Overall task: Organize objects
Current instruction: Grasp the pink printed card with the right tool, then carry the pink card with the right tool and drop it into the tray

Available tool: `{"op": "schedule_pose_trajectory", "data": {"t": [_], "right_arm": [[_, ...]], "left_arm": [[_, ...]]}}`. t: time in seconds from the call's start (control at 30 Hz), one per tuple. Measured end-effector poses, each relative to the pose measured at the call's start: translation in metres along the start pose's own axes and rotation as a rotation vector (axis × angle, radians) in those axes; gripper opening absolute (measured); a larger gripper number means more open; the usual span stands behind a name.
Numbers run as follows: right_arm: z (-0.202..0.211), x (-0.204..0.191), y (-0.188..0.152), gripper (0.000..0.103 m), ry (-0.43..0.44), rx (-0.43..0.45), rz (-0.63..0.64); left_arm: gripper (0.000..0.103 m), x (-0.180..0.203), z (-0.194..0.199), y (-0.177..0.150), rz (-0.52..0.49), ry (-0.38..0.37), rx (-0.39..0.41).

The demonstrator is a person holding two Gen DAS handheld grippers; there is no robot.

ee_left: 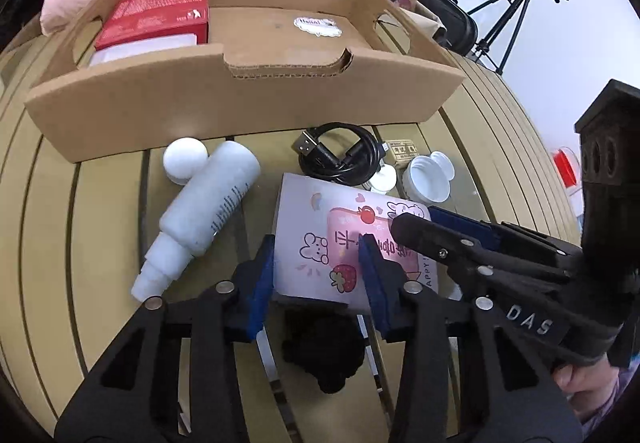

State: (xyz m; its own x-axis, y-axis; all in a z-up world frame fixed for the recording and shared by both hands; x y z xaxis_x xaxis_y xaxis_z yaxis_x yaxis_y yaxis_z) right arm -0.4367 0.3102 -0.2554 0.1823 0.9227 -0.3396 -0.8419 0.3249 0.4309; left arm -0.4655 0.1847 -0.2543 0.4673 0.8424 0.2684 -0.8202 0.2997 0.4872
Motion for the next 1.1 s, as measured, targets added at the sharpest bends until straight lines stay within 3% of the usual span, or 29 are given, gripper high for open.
{"op": "schedule_pose_trajectory", "data": {"t": [0.17, 0.3, 0.4, 0.53, 0.67, 0.77, 0.9, 0.97, 1.1], "right_arm": [[0.011, -0.003, 0.005, 0.029, -0.038, 0.054, 0.017], [0.041, -0.012, 0.013, 0.028, -0.007, 0.134, 0.034], [0.072, -0.029, 0.026, 0.029, -0.023, 0.212, 0.088], [0.117, -0.052, 0.067, 0.028, 0.071, 0.289, 0.115], [0.134, -0.074, 0.113, 0.028, 0.091, 0.348, 0.161], [0.123, -0.084, 0.139, 0.028, 0.117, 0.34, 0.174], [0.085, -0.087, 0.164, 0.028, 0.138, 0.293, 0.177], [0.065, -0.087, 0.177, 0.028, 0.116, 0.269, 0.184], [0.026, -0.079, 0.206, 0.028, 0.082, 0.233, 0.191]], "left_arm": [[0.03, 0.003, 0.01, 0.001, 0.009, -0.021, 0.019], [0.03, 0.015, 0.04, 0.009, 0.0, -0.043, 0.077], [0.03, 0.022, 0.079, 0.034, 0.016, -0.079, 0.154], [0.03, 0.022, 0.124, 0.075, 0.019, -0.084, 0.245], [0.03, 0.015, 0.147, 0.116, 0.03, -0.062, 0.333], [0.03, -0.002, 0.137, 0.138, 0.071, -0.056, 0.352], [0.03, -0.025, 0.107, 0.16, 0.12, -0.031, 0.317], [0.03, -0.033, 0.089, 0.176, 0.119, 0.016, 0.313], [0.03, -0.045, 0.053, 0.195, 0.123, 0.023, 0.307]]}}
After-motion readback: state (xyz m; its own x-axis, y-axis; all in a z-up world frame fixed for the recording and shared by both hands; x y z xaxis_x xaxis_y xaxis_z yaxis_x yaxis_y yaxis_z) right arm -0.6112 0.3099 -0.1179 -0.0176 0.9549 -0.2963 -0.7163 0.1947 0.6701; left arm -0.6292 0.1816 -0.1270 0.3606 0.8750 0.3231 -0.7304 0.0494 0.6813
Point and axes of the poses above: each gripper's, at about its wrist camera, not at the fingertips, and z roughly against the way its jaws point, x to its right, y to its top, the point moved 7 cm from there along -z, roughly the way its jaws point, and after that the axes turned 4 degrees about -z, right-handed, at the moved point
